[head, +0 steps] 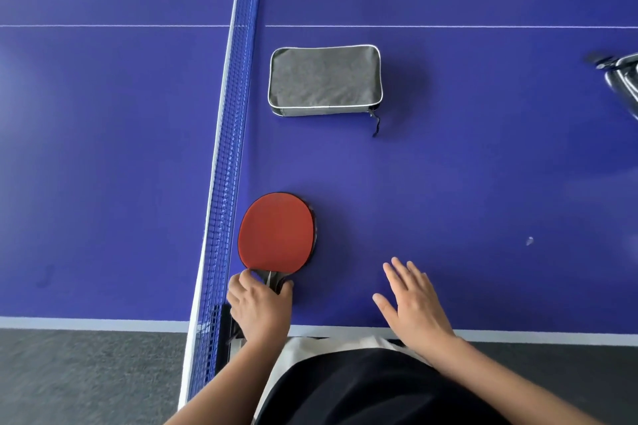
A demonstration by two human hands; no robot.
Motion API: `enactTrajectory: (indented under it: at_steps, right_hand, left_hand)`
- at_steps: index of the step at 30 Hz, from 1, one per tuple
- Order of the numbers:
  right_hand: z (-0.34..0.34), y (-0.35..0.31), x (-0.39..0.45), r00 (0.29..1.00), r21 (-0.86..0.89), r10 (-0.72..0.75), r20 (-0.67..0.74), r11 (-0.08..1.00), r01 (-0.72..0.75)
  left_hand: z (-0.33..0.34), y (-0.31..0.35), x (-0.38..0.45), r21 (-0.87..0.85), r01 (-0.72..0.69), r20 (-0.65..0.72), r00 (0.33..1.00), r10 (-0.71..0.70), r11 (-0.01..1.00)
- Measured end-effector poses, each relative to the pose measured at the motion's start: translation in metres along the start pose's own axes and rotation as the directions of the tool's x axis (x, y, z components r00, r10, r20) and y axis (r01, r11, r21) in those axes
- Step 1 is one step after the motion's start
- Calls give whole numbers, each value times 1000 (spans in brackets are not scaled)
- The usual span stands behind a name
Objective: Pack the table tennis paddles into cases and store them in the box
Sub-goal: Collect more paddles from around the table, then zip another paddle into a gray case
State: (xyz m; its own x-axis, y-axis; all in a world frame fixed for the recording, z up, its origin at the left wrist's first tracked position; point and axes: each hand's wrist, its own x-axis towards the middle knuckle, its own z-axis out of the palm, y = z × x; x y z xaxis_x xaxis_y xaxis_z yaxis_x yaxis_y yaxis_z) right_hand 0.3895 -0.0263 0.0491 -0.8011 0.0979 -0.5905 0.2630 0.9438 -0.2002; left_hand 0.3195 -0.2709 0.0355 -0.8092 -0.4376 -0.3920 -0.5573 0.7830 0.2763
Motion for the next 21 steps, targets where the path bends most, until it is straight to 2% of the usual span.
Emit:
enactTrajectory:
  at_steps: [5, 8, 11, 16, 21]
  right_hand:
    - [-15, 21, -6, 999, 59, 40, -34, 998, -38]
    - [-27, 46, -7, 993, 115, 75, -89, 991, -65]
    - [-39, 77, -7, 987, 183, 99, -124, 980, -75]
    - [-75, 140, -10, 978, 281, 83, -193, 959, -27]
    - [-121, 229, -13, 948, 266, 60, -312, 964, 26]
  left_hand:
    - [11, 17, -12, -29, -60, -79, 995, 58, 998]
    - [19, 43, -20, -31, -98, -54, 994, 96, 995]
    - [31, 81, -29, -31, -230, -8, 973, 230, 973]
    - [65, 168, -59, -84, -422, 100, 898, 429, 903]
    - [112, 263, -108, -109, -606, 195, 764, 615, 788]
